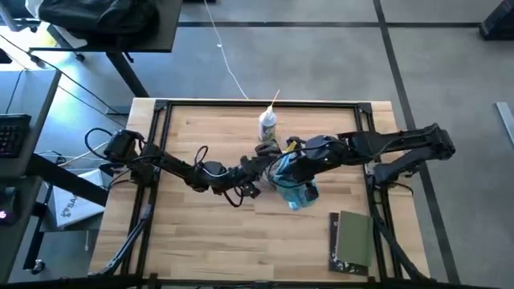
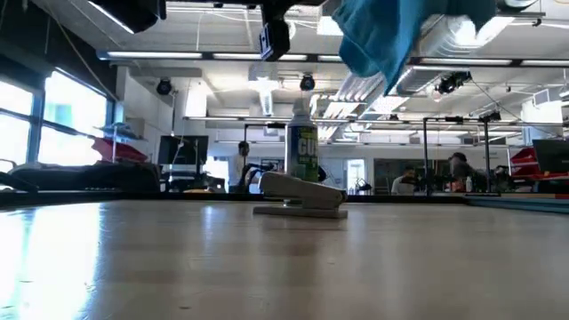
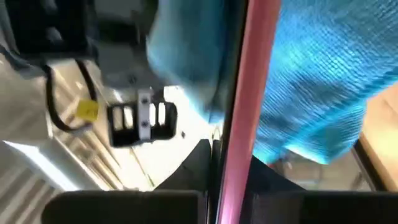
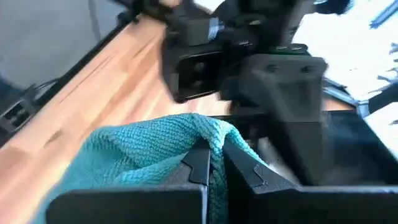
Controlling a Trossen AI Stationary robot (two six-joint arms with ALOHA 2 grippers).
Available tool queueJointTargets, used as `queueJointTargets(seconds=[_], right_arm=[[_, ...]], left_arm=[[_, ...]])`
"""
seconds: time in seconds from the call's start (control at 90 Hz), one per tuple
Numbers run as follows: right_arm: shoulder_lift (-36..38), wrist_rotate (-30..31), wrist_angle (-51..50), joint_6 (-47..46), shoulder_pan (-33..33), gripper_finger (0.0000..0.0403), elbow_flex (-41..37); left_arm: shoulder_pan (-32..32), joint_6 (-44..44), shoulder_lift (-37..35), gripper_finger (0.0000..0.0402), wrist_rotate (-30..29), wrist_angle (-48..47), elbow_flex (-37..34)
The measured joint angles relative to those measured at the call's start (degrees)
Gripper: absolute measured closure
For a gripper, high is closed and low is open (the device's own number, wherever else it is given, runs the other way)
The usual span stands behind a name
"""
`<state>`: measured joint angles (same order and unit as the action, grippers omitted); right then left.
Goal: Apply microfiber cloth
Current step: Wipe the pink phone with the blue microfiber cloth
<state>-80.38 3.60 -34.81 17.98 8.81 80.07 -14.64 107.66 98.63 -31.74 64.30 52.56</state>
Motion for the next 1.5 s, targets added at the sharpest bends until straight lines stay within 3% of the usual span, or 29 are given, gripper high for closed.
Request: queueJointTargets(seconds=[0.144, 0.422, 0.844, 1.156, 1.367, 1.5], right_arm=[[-0.6, 4.9, 2.2, 1.1, -0.5, 0.0403, 0.0], [-5.2, -0.3, 6.4, 3.3, -0.8, 0.0403, 0.0], [-5.4, -5.6, 9.0, -0.1, 1.4, 0.0403, 0.1], [-4.0, -1.8, 0.4, -4.2, 5.2, 0.0403, -0.1], [3.2, 6.3, -6.5, -6.1, 6.7, 0.0403, -0.3], [9.1, 8.1, -8.0, -6.6, 6.6, 0.0403, -0.3]], left_arm=[[0.0, 0.4, 0.0, 0.0392, 1.4, -0.4, 0.0], [0.0, -0.6, 0.0, 0.0392, 2.7, -2.4, 0.3], [1.8, -2.1, 0.0, 0.0392, 3.4, 1.1, 0.3], [4.2, -0.1, 0.0, 0.0392, -1.9, 1.6, 0.4], [3.6, -3.1, -0.7, 0.0392, -1.0, 4.4, 0.7], [3.6, -3.5, -0.3, 0.0392, -1.3, 3.1, 0.5]])
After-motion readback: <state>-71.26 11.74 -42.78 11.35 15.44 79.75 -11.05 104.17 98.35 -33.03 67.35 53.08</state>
